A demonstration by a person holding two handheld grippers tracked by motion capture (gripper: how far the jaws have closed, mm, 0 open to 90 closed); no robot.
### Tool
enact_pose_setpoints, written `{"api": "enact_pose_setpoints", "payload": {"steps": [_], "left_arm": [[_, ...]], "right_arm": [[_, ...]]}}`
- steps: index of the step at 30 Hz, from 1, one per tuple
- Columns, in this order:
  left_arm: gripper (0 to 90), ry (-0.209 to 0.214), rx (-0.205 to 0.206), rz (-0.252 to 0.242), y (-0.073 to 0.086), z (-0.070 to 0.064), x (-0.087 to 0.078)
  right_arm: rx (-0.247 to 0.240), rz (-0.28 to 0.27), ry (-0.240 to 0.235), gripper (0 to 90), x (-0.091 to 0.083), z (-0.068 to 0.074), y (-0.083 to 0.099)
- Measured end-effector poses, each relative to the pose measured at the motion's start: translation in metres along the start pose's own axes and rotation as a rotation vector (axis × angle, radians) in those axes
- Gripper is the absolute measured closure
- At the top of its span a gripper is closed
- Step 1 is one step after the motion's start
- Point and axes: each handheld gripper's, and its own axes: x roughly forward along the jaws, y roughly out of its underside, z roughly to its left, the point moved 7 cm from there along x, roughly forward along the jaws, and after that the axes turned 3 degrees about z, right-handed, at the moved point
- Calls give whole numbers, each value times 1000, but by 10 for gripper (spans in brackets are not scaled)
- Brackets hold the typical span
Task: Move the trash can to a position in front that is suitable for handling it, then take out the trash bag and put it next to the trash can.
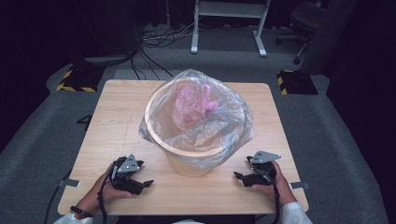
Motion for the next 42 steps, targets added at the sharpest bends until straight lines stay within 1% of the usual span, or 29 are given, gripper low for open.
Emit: {"api": "enact_pose_setpoints", "payload": {"steps": [1, 2, 3, 5, 8, 11, 12, 13, 14, 15, 16, 17, 18, 19, 20, 21, 22, 23, 25, 26, 27, 28, 31, 34, 35, 37, 38, 41, 42], "left_arm": [[153, 1, 3, 2, 0, 0, 0], [149, 9, -5, 0, 0, 0, 1], [146, 4, -1, 2, -1, 1, 1], [146, -7, -3, 2, -2, 4, 2], [146, -14, 2, -2, -6, 8, 5], [149, -47, 38, -17, -10, 13, 6], [155, -54, 44, -18, -11, 16, 7], [158, -43, 33, -17, -13, 18, 9], [158, -48, 32, -20, -16, 21, 11], [163, -57, 35, -22, -17, 23, 12], [167, -73, 31, -20, -20, 26, 14], [169, -91, 30, -24, -22, 28, 15], [175, -89, 30, -40, -27, 29, 13], [177, -89, 26, -53, -30, 30, 12], [177, -101, 16, -91, -36, 33, 6], [179, -109, 15, -114, -39, 34, 3], [185, -104, 9, -129, -41, 34, 0], [191, -111, 3, -145, -44, 36, -5], [189, -154, 1, -171, -50, 36, -14], [191, -161, 7, -190, -53, 34, -19], [191, -175, 25, -212, -56, 32, -23], [190, -181, 37, -222, -59, 29, -27], [189, -184, 38, -277, -68, 24, -36], [190, -190, 41, -324, -77, 19, -46], [195, -215, 49, -345, -81, 19, -50], [192, -202, 39, -387, -88, 16, -56], [190, -222, 47, -415, -92, 15, -60], [189, -255, 59, -445, -99, 14, -65], [189, -255, 59, -445, -99, 14, -65]], "right_arm": [[0, 0, 0, 143, 0, 0, 0], [0, 0, -1, 143, 0, 0, 0], [-7, -2, -1, 143, 0, 0, 0], [-40, -14, 22, 145, -1, 0, -1], [-57, -23, 52, 155, -1, -1, -3], [-77, -32, 76, 162, -2, -1, -3], [-85, -40, 94, 167, -2, -2, -4], [-102, -56, 130, 177, -2, -4, -6], [-112, -66, 161, 190, -2, -5, -7], [-124, -88, 200, 198, -3, -8, -10], [-128, -107, 224, 219, -5, -9, -11], [-147, -139, 257, 233, -7, -10, -14], [-167, -168, 287, 225, -9, -12, -18], [-179, -215, 329, 240, -14, -14, -23], [-175, -241, 341, 250, -17, -15, -27], [-172, -278, 386, 238, -23, -18, -34], [-173, -290, 415, 242, -27, -19, -38], [-180, -303, 439, 246, -30, -20, -42], [-201, -347, 494, 256, -39, -19, -53], [-205, -367, 520, 263, -44, -19, -58], [-209, -380, 548, 264, -48, -19, -62], [-209, -399, 566, 266, -52, -18, -66], [-224, -433, 626, 275, -63, -17, -74], [-231, -471, 643, 283, -73, -15, -80], [-238, -478, 656, 285, -75, -15, -82], [-251, -498, 672, 292, -81, -13, -88], [-255, -505, 678, 292, -83, -12, -90], [-275, -507, 700, 294, -87, -10, -97], [-275, -507, 700, 294, -87, -10, -97]]}}
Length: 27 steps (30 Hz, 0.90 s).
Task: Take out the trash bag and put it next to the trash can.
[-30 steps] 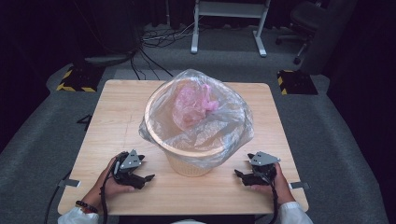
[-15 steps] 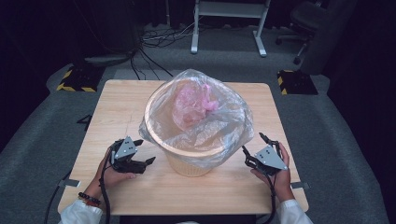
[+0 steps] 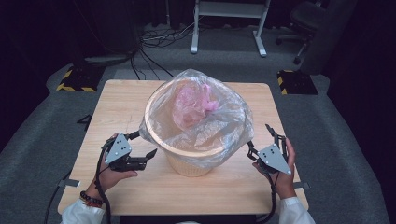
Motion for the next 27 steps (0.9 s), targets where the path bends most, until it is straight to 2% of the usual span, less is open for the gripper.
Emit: {"api": "enact_pose_setpoints", "payload": {"steps": [2, 4, 6, 8, 11, 13, 14, 17, 18, 19, 21, 24, 26, 27], "left_arm": [[190, -19, -8, -55, -11, 0, -2], [197, -32, 7, -75, -17, 1, -4], [205, -58, 21, -104, -25, 1, -6], [209, -74, 16, -137, -31, 0, -9], [231, -83, 17, -176, -39, -3, -15], [243, -86, 19, -211, -44, -7, -22], [268, -86, 19, -211, -44, -7, -22], [308, -87, 6, -238, -46, -11, -32], [314, -101, 6, -244, -47, -12, -34], [330, -101, 6, -244, -47, -12, -34], [345, -124, 14, -257, -49, -12, -39], [373, -122, 14, -269, -50, -15, -42], [392, -135, 30, -265, -50, -16, -44], [395, -125, 36, -269, -50, -17, -44]], "right_arm": [[-20, -22, 16, 296, -1, -1, -7], [-53, -48, 37, 302, -2, -1, -17], [-59, -65, 39, 307, -2, -1, -25], [-62, -74, 59, 320, -2, -3, -31], [-60, -99, 63, 408, -6, -2, -40], [-79, -109, 52, 485, -9, -1, -46], [-98, -118, 70, 548, -13, -1, -50], [-91, -140, 59, 643, -20, -1, -55], [-89, -144, 57, 682, -21, -2, -57], [-89, -144, 57, 682, -21, -2, -57], [-90, -162, 37, 747, -25, -1, -64], [-120, -175, 54, 805, -27, -2, -71], [-110, -198, 42, 838, -30, -3, -77], [-113, -198, 40, 844, -31, -4, -80]]}}
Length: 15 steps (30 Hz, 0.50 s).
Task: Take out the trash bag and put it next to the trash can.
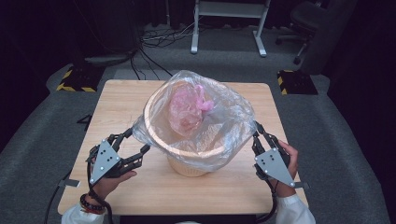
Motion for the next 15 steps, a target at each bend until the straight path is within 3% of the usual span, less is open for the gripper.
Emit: {"api": "enact_pose_setpoints", "payload": {"steps": [2, 4, 9, 15], "left_arm": [[426, -18, 9, 5, 0, -1, 0], [452, -4, 19, 3, -1, -4, -2], [627, -82, 90, 55, -2, -9, -3], [679, -57, 118, 68, -3, -21, -3]], "right_arm": [[-4, -11, -2, 846, -2, -1, -6], [0, -25, -9, 854, -5, -2, -13], [-14, -68, -37, 864, -10, 4, -36], [-42, -123, -88, 871, -15, 19, -63]]}}
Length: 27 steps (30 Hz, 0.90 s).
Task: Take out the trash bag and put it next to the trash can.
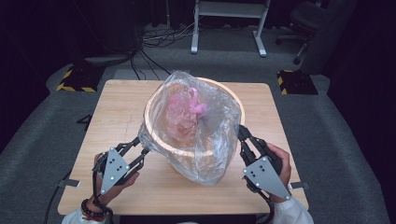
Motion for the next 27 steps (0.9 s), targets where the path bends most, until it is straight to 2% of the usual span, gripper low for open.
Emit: {"api": "enact_pose_setpoints", "payload": {"steps": [8, 14, 16, 23, 27], "left_arm": [[730, 13, 22, 4, -1, -6, 0], [799, 63, -5, 27, 1, -13, 3], [807, 73, 7, 32, 1, -17, 3], [816, 100, 11, 25, -5, -31, 3], [815, 112, 20, 16, -7, -33, 2]], "right_arm": [[-12, -61, -92, 887, 4, 28, -24], [5, -94, -153, 880, 3, 48, -38], [3, -108, -180, 878, 2, 56, -43], [27, -150, -275, 873, -2, 82, -61], [9, -164, -310, 879, -3, 98, -68]]}}
